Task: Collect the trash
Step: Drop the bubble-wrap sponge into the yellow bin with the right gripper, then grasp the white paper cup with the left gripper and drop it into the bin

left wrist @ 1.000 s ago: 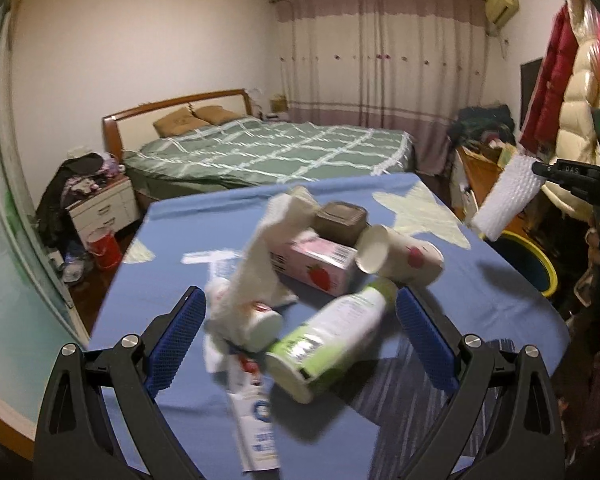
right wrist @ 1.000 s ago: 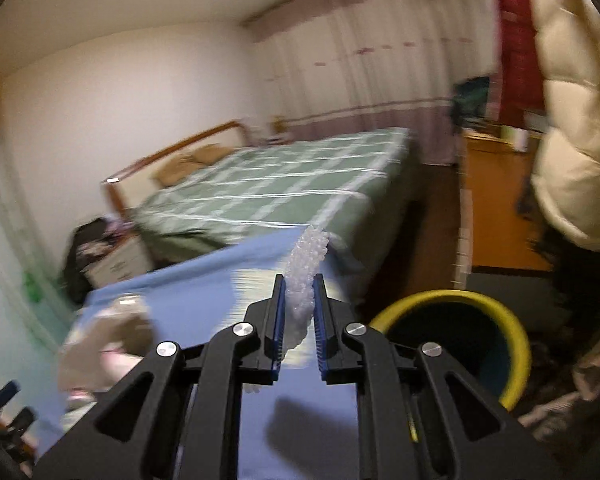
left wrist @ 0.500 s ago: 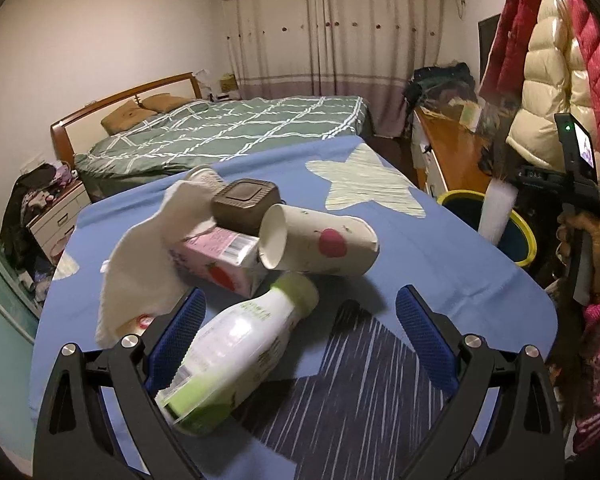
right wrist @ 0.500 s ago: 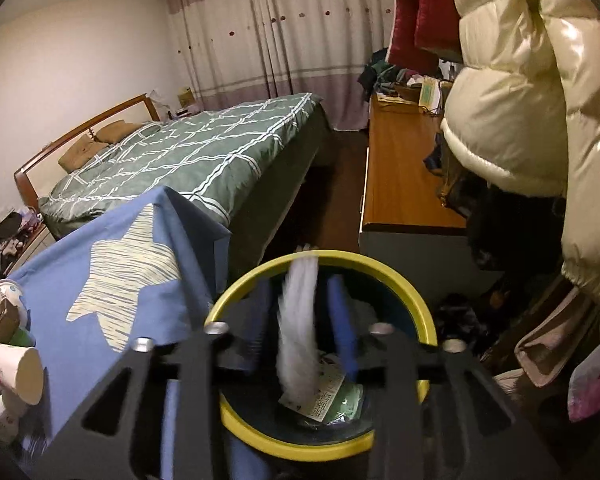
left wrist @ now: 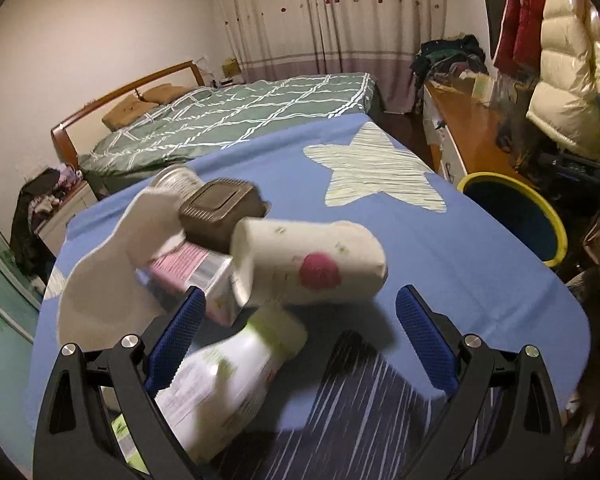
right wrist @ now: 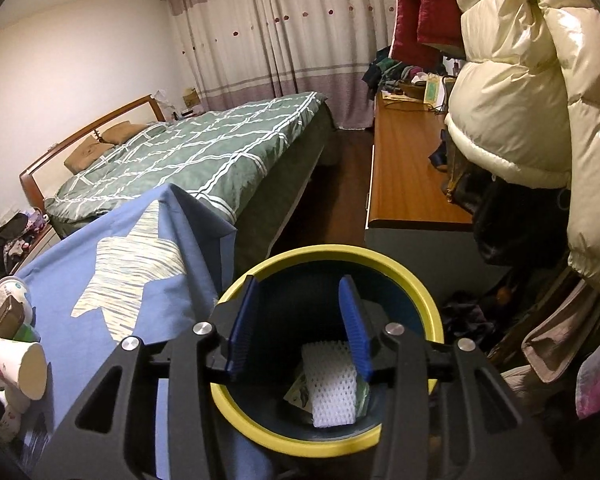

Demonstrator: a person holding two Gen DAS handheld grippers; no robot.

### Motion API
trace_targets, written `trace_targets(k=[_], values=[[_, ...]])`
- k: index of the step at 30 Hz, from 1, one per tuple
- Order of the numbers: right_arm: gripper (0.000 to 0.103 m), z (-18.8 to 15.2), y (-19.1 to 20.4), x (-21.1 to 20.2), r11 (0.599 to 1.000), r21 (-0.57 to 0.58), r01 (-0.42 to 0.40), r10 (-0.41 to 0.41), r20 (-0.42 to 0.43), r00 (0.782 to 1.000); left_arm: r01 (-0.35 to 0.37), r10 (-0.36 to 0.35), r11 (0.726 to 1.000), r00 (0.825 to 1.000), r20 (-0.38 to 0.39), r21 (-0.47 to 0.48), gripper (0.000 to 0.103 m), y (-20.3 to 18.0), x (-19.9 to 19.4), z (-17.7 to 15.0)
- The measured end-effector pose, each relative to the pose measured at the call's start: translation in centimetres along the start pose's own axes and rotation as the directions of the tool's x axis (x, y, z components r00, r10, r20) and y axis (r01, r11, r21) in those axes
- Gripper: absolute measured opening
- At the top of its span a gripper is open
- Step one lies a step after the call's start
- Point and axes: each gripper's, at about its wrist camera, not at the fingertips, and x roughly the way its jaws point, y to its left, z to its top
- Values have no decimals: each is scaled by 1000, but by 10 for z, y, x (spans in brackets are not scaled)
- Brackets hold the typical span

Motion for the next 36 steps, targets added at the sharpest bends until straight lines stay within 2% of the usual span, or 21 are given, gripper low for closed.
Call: trace_targets(k=[5,12,16,20,29,36], values=[[41,-2,0,4,1000,4,-16,16,-9,1000,-82,82,996,996,-21,29,95,-19,22,14],[41,-3,-7,10,999,20,-29,29,-18,999,-151,154,984,988,-23,97,96,-35,38,20],[41,-3,-8,11,999,25,-36,37,-21,999,-155,160,982,987,-34,108,96,-38,49,21],[41,-5,-12,13,999,32,-42,43,-25,999,-163,169,980,985,-40,116,84,-40,52,20],[41,-10,-21,3,997,53,-58,59,-14,998,-122,123,990,992,-6,76,84,-35,31,25],[41,-13,-29,-18,996,58,-68,67,21,998,-30,25,994,999,44,106,84,-65,3,40]])
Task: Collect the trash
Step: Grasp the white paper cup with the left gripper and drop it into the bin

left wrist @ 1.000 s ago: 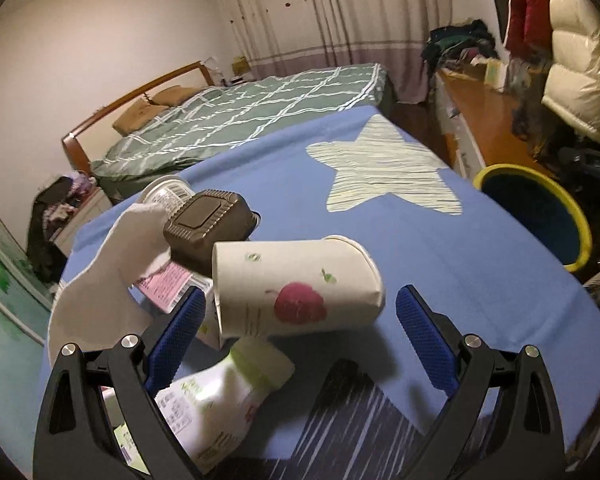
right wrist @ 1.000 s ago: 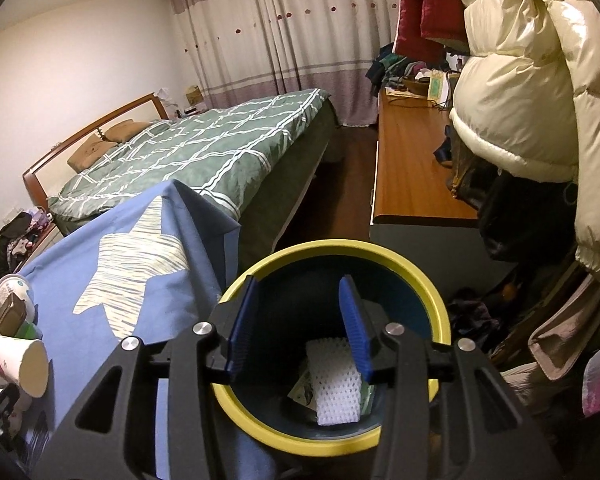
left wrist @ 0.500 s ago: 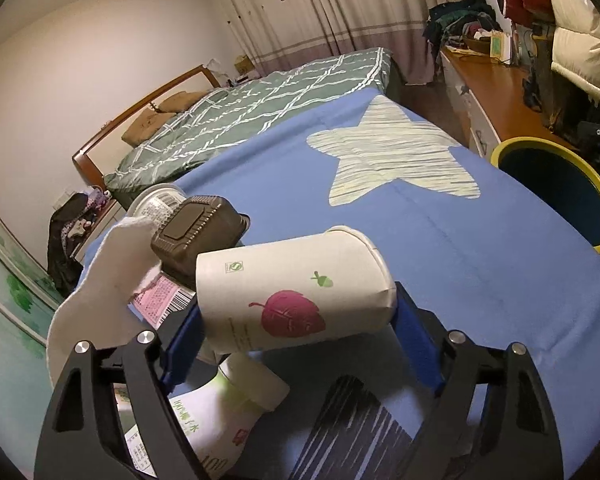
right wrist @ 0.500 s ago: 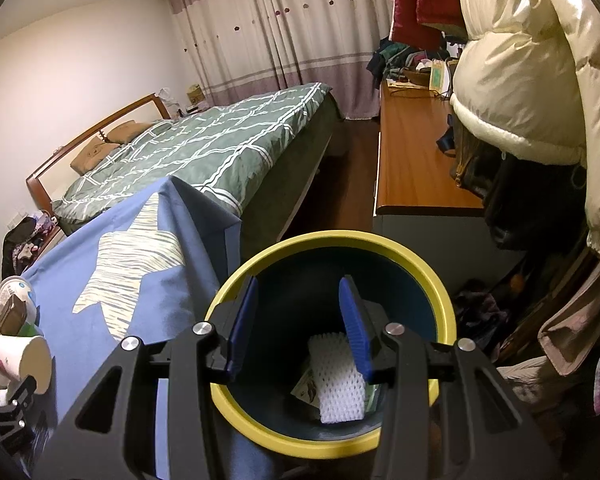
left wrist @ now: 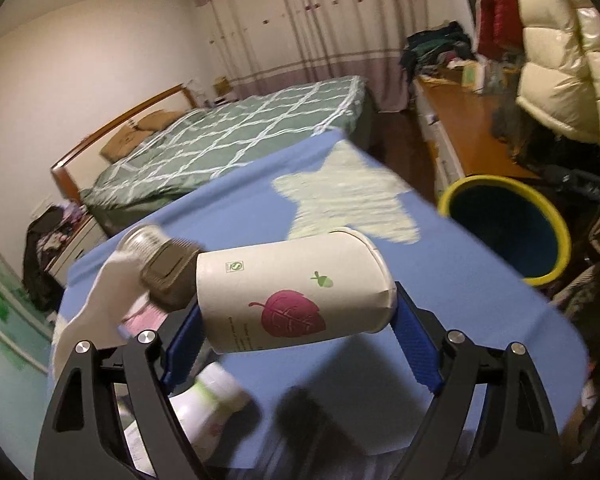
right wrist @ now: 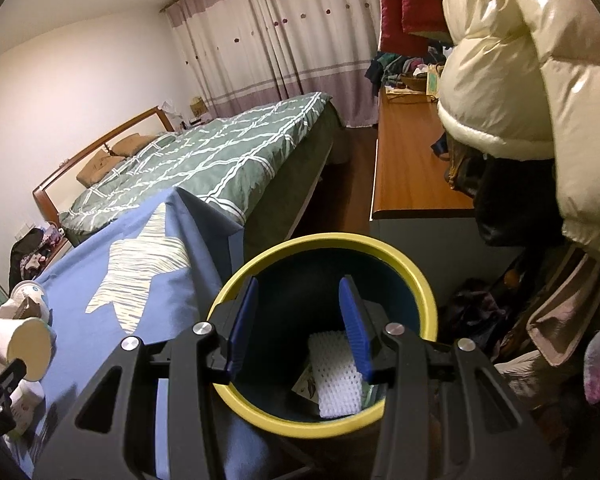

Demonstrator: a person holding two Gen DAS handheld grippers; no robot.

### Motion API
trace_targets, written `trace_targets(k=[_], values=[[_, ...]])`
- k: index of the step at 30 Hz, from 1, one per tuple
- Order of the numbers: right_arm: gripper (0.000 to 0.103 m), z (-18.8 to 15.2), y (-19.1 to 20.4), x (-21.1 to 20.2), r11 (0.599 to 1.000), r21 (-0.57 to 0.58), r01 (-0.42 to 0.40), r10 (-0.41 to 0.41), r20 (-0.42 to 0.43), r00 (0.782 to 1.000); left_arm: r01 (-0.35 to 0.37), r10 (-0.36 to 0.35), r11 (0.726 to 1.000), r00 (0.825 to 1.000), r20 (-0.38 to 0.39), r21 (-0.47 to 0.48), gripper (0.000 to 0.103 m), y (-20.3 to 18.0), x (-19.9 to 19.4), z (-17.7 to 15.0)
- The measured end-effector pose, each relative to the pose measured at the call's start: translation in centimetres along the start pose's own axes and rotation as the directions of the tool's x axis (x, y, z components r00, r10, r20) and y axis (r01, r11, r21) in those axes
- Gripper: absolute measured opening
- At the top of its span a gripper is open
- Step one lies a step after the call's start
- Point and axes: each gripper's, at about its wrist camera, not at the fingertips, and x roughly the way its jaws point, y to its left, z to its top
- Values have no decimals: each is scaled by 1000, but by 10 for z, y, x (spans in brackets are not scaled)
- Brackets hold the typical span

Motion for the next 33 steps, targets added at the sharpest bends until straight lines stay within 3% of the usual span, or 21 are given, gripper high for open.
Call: trace_targets(k=[8,12,17,24,26,33], values=[[41,-2,-25,-28,999,18,29,-30,42,999,157,-159,984,987,20,81,84,-64,3,38],[41,-3,-42,-37,998,30,59,-60,52,997,257,-259,960,966,-2,110,84,-106,16,61],[41,-7,-69,-38,994,68,85,-88,37,995,328,-329,932,944,-19,153,84,-154,35,82],[41,-14,-89,-36,989,107,103,-105,16,994,347,-348,920,937,-29,180,85,-199,67,99],[42,-14,-90,-35,989,110,103,-105,12,994,334,-335,926,942,-23,175,96,-201,72,102],[43,-15,-87,-32,990,106,91,-92,2,996,319,-323,944,946,34,86,97,-157,43,107]])
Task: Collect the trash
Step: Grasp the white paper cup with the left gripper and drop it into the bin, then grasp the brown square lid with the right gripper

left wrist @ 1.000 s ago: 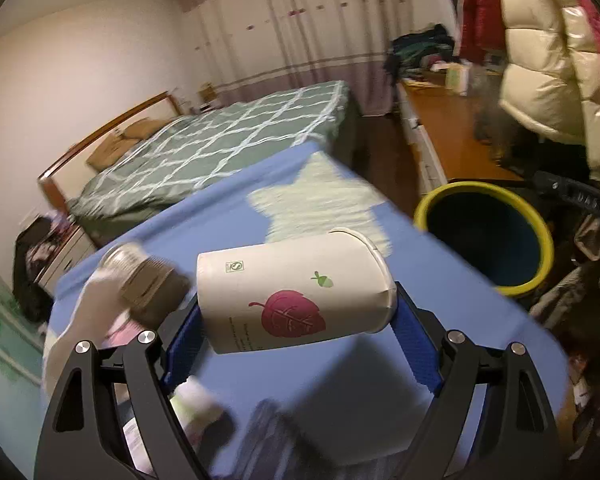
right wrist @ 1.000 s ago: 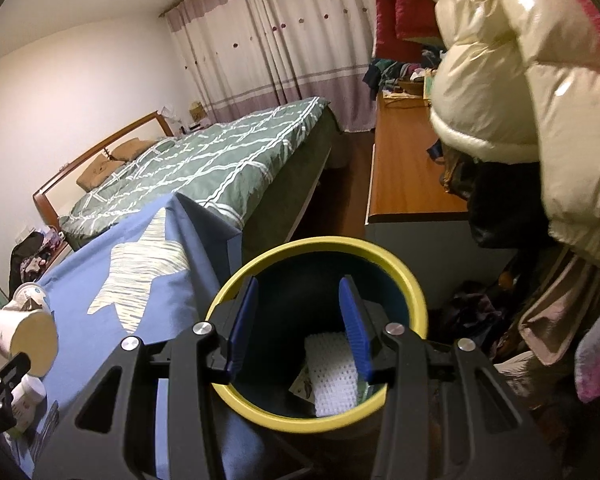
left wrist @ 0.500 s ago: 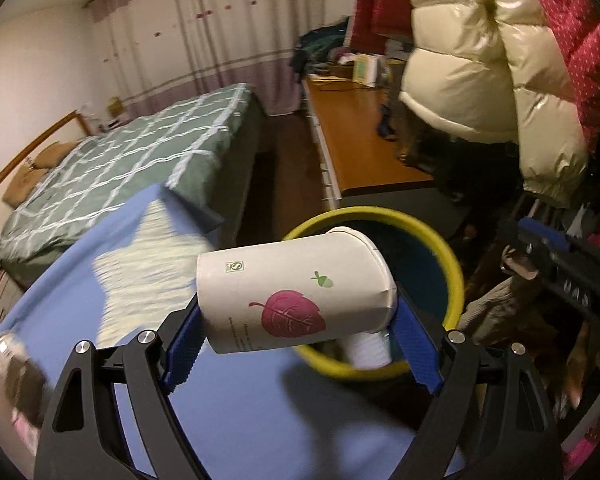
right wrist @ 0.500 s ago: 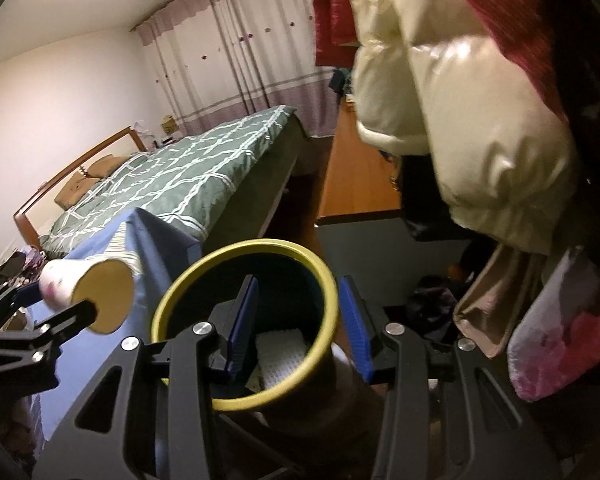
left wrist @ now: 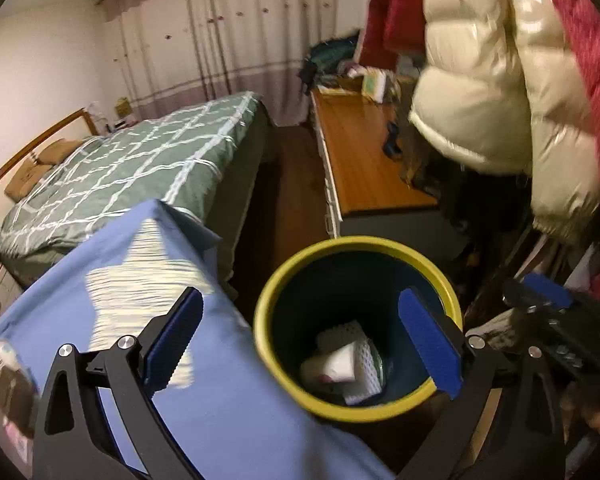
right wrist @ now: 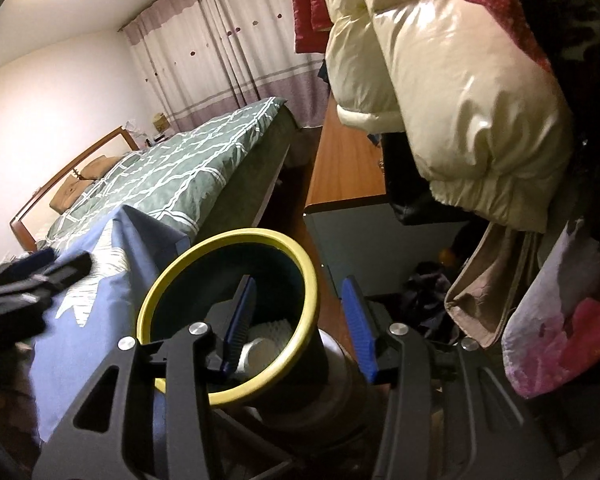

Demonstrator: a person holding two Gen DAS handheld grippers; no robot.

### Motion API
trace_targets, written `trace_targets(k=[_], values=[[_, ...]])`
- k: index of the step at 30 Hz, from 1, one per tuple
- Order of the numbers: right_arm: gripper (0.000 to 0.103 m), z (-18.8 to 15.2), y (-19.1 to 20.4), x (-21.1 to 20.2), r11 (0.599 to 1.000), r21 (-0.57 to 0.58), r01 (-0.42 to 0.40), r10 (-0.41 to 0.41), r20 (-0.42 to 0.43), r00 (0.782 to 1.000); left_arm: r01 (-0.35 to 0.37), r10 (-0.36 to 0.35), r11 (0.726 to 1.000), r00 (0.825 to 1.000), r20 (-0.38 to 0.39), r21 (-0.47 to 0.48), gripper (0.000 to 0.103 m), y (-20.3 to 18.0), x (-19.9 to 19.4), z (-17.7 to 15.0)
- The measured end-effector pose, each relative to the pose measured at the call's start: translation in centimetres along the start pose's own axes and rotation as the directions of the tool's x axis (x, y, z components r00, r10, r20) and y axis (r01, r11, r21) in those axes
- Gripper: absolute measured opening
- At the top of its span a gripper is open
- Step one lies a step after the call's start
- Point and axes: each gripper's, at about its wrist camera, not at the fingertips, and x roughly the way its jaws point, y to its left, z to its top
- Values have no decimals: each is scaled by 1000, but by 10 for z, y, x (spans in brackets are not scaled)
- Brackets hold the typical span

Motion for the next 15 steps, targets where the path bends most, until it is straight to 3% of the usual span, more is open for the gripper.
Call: trace_targets(k=[7,15], values=[[44,-4,27,2,998,-44,-37,37,-22,999,-42,48,995,997,67,-85,98,52,-84,-25],[44,-16,89,-6,981,-146,-125,119,-49,992,-193,213,965,972,100,-177,98,125,-181,-89]])
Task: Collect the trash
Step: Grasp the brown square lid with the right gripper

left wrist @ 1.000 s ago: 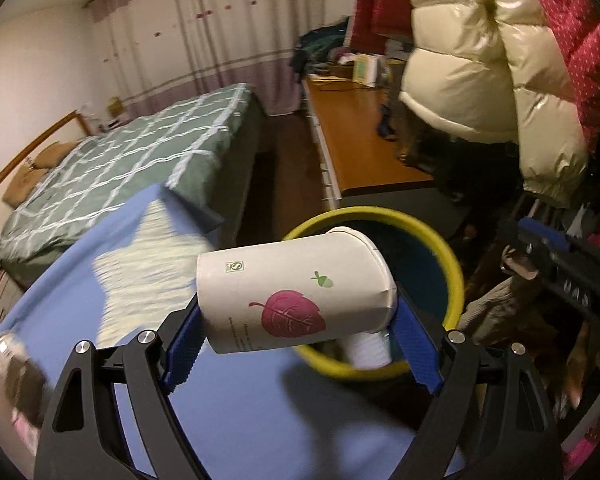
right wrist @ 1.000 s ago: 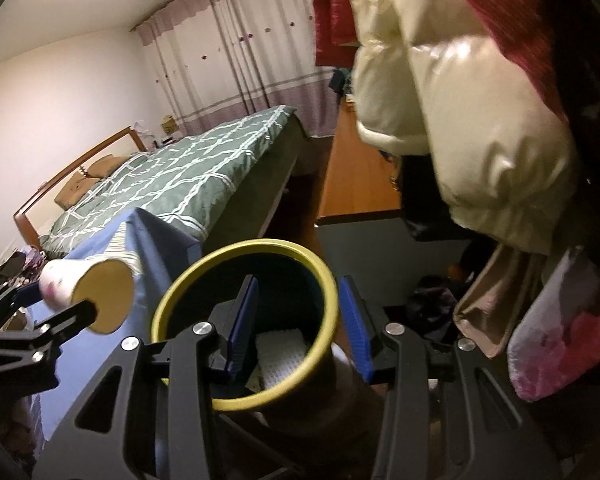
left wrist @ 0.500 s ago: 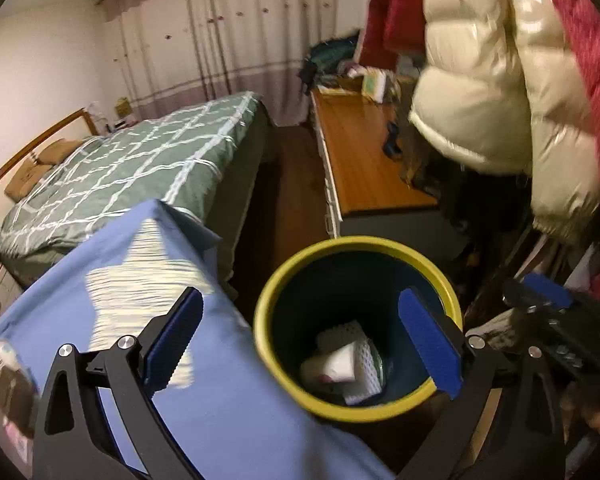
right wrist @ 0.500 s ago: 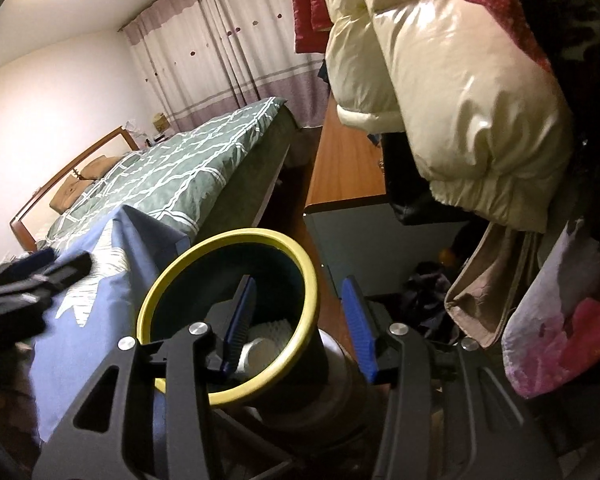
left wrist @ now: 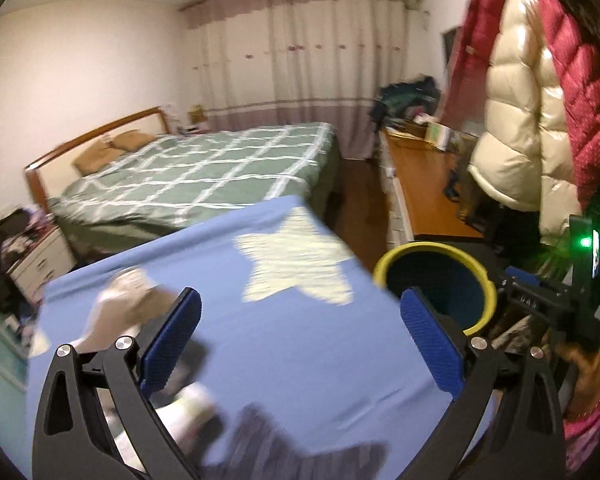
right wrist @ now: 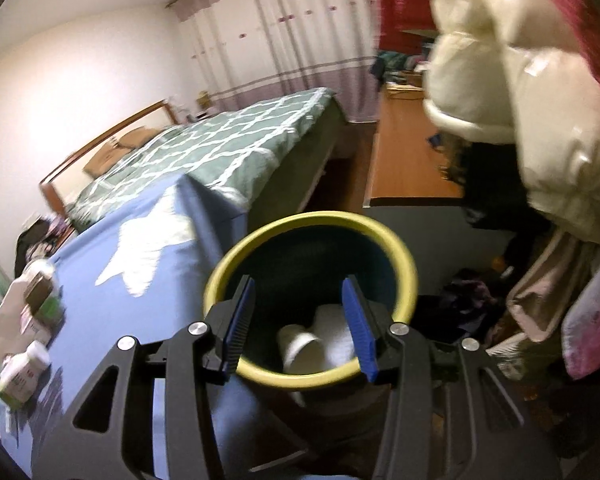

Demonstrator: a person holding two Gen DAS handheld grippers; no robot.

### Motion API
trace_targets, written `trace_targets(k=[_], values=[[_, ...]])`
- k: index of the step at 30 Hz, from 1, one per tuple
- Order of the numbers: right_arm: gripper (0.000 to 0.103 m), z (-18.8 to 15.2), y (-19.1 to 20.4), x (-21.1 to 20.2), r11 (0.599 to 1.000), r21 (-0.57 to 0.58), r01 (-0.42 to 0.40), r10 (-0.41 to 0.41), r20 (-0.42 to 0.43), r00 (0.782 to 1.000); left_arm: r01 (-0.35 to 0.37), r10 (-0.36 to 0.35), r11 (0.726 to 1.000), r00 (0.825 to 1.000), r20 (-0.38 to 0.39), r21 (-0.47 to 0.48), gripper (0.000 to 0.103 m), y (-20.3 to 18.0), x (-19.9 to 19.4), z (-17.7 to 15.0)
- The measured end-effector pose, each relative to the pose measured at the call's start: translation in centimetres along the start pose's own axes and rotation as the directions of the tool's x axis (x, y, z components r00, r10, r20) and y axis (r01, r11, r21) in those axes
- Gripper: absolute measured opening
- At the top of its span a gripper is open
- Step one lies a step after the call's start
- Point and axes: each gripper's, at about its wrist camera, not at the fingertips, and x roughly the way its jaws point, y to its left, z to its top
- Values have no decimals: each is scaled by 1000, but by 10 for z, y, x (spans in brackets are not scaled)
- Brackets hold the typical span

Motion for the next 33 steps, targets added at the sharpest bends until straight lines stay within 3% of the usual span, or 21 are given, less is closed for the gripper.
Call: trace_targets(k=[4,6,11,14,18,22,25,29,33], values=[[44,-2,42,2,996,-74,-59,57,-22,998,-142,143,987,990,18,-75,98,60,-39,-27],[44,-6,68,3,989,-118,-94,90,-39,995,-228,231,966,973,18,-123,98,92,-58,-43],[44,-15,138,8,950,-220,-220,201,-107,974,-368,376,905,927,-7,-213,98,156,-94,-79],[44,-22,183,10,915,-275,-296,263,-152,953,-411,421,875,907,-16,-256,98,181,-108,-95],[44,-29,239,17,862,-334,-382,329,-206,922,-423,434,860,901,-27,-286,98,205,-120,-111],[44,-29,292,28,797,-399,-453,386,-241,890,-411,421,861,906,-36,-298,98,212,-119,-120],[53,-26,321,39,758,-442,-480,405,-258,877,-403,411,864,911,-40,-302,98,213,-115,-123],[56,-20,349,59,728,-481,-488,399,-282,873,-391,398,866,916,-43,-310,98,214,-112,-127],[63,-19,372,77,705,-531,-471,376,-284,882,-382,387,870,921,-50,-311,98,215,-104,-127]])
